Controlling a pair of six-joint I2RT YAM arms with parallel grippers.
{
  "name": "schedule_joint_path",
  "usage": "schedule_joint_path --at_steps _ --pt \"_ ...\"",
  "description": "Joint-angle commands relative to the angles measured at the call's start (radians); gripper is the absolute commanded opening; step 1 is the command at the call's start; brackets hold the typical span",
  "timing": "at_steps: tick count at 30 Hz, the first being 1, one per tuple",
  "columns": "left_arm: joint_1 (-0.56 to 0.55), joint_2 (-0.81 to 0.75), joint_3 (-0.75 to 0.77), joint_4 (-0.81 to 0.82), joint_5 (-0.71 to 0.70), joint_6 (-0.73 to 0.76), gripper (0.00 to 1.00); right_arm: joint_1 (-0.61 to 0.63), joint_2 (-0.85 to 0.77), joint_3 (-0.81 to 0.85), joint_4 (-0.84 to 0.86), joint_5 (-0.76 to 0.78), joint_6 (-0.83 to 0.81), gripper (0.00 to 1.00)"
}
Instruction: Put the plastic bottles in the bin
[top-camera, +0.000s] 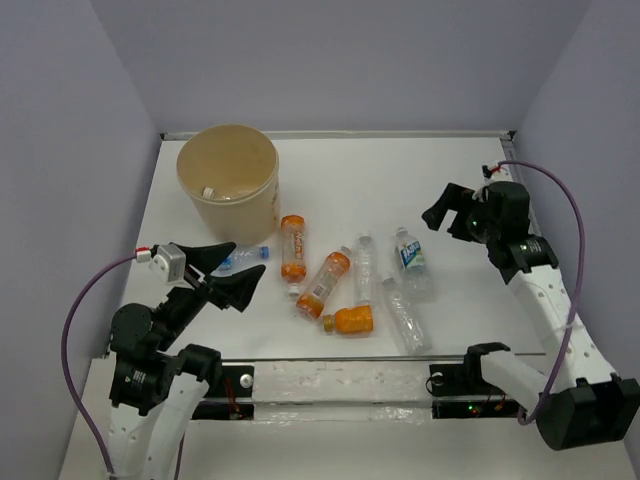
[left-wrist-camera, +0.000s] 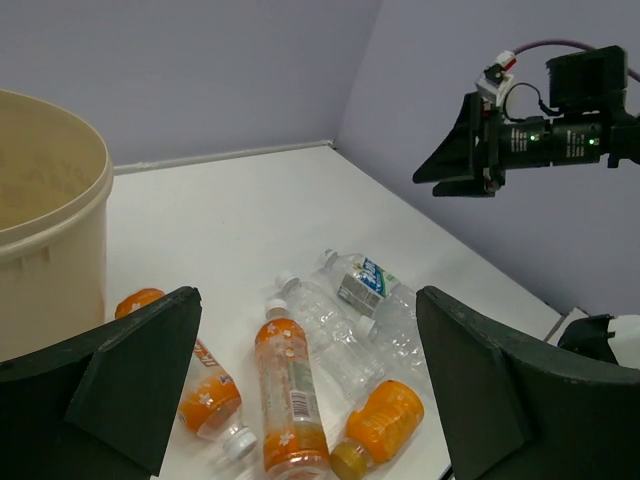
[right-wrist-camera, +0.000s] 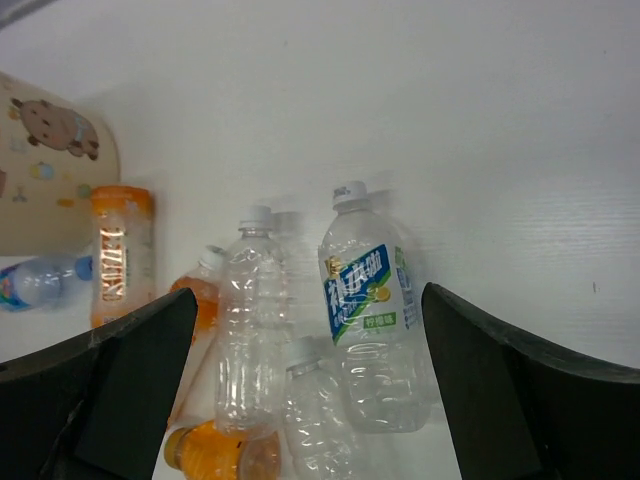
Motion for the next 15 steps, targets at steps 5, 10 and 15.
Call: schedule_joint_path --at_steps 5,10,15 --pt "0.015 -0.002 -0.012 0.047 0.011 -0.002 0.99 0.162 0.222 0.07 0.034 0.312 -0.101 1.0" --pt "0.017 0.001 -0.015 0.041 -0.002 -0.005 0.99 0.211 0.339 0.095 0.023 0.354 -0.144 1.0" --pt "0.018 0.001 -0.015 0.042 -0.005 -0.007 0.99 0.255 0.468 0.124 -0.003 0.351 -0.178 1.0"
